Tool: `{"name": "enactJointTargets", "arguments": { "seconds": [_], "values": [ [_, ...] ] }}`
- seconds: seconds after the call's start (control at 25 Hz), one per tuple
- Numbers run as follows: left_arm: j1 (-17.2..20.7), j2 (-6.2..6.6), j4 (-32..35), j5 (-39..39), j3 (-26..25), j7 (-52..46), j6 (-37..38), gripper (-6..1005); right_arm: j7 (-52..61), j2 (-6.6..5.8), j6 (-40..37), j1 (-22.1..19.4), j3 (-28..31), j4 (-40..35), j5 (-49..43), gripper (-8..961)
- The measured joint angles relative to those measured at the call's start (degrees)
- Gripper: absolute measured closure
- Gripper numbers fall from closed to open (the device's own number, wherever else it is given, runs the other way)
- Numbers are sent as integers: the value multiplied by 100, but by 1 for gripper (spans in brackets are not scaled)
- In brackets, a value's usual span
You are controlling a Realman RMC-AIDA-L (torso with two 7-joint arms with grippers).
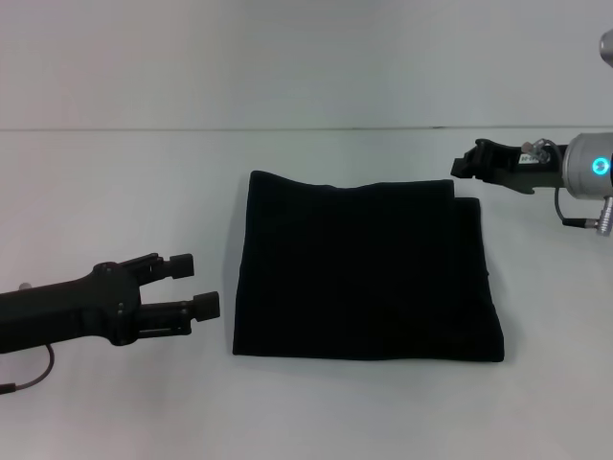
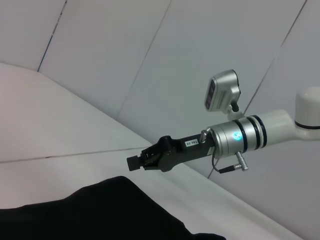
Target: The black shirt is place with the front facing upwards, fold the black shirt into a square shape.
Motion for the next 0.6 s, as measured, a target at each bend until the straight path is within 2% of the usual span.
{"name": "enactJointTargets", "arguments": {
  "seconds": [0.28,0.6],
  "values": [
    [6,13,0,-55,-44,-9,5,35,58,-29,-2,-60,50,25,18,931],
    [2,69,27,-61,-370,-26,68,35,271,-259,-589,-120,225,111,21,896]
  ]
}}
